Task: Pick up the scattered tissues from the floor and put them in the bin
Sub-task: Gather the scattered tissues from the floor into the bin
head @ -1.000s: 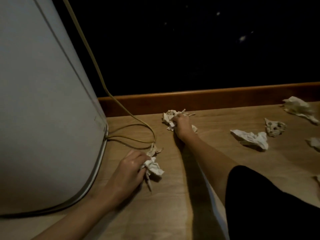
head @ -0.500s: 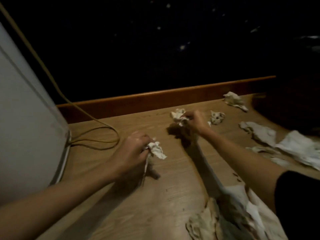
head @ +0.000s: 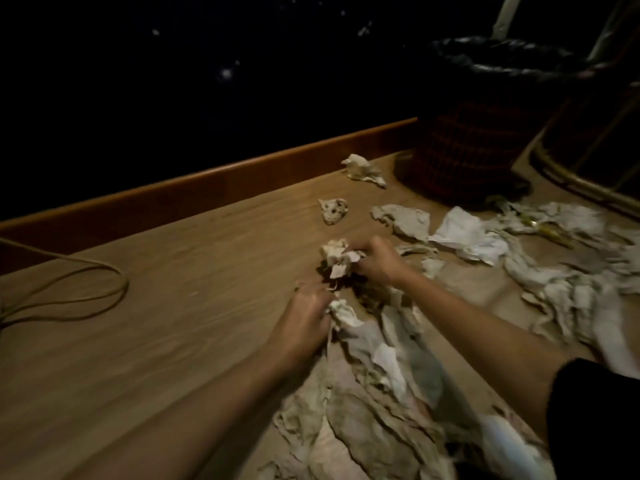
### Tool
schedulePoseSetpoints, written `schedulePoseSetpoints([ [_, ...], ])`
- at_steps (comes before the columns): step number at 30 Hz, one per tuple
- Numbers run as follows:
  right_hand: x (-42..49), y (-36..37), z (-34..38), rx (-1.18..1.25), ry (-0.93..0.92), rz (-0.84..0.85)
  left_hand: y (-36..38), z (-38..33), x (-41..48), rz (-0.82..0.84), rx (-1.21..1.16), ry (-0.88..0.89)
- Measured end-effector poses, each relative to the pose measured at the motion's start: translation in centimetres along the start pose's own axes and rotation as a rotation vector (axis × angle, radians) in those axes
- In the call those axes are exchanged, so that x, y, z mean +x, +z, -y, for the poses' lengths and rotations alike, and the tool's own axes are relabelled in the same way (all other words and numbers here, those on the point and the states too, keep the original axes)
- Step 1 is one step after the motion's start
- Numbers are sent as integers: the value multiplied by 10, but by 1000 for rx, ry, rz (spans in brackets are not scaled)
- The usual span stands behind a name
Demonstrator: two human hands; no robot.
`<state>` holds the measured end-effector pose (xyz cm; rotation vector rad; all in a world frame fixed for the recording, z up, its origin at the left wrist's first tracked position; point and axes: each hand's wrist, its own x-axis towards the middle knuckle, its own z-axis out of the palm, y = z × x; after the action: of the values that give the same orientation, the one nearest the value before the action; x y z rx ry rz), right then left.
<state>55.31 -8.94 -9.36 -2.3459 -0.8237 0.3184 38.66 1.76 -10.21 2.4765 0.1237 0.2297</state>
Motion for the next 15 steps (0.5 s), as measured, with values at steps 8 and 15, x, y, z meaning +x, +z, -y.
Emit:
schedulePoseSetpoints([
  [8, -75, -48, -80, -416, 339, 307, 69, -71, -26, 401, 166, -58],
  [15, -108, -19, -69, -403, 60, 44, 79, -78, -28, 276, 217, 33],
])
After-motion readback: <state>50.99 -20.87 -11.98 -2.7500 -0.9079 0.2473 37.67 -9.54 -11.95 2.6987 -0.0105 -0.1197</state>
